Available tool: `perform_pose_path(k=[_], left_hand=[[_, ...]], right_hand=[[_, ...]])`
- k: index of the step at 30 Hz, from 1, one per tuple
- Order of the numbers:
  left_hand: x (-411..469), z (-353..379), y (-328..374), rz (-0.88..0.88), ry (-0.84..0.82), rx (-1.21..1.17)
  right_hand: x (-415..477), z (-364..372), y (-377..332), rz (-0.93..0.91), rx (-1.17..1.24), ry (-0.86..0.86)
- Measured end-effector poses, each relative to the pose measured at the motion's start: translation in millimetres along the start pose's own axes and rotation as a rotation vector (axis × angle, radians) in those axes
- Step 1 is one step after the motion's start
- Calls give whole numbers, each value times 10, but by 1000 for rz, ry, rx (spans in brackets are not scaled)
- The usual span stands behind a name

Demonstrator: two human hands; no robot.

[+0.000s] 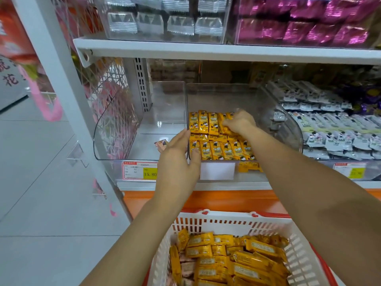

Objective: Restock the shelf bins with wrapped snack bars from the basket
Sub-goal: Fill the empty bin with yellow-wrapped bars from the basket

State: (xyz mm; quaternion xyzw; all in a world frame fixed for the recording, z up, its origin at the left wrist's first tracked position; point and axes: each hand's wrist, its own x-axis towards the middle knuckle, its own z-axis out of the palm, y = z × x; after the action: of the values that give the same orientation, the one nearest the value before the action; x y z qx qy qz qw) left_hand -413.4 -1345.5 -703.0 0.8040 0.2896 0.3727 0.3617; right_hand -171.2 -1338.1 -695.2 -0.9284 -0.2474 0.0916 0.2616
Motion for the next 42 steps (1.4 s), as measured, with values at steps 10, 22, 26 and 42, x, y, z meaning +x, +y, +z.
perform_pose_path(k=[10,22,26,42], left_hand=[[-16,1,-9,22,-16,19],[-330,-245,-26,93,-47,117],[-599,-287,-157,66,-368,344],[-1328,-591,-1057,-511,-1061,726]], right_hand=[[-115,-29,53,-123,37,-60],[-1734,-479,265,-639,248,82],[-1957,-162,615,-621,163,-124],[-2205,2117,1733,-585,-605,-501]])
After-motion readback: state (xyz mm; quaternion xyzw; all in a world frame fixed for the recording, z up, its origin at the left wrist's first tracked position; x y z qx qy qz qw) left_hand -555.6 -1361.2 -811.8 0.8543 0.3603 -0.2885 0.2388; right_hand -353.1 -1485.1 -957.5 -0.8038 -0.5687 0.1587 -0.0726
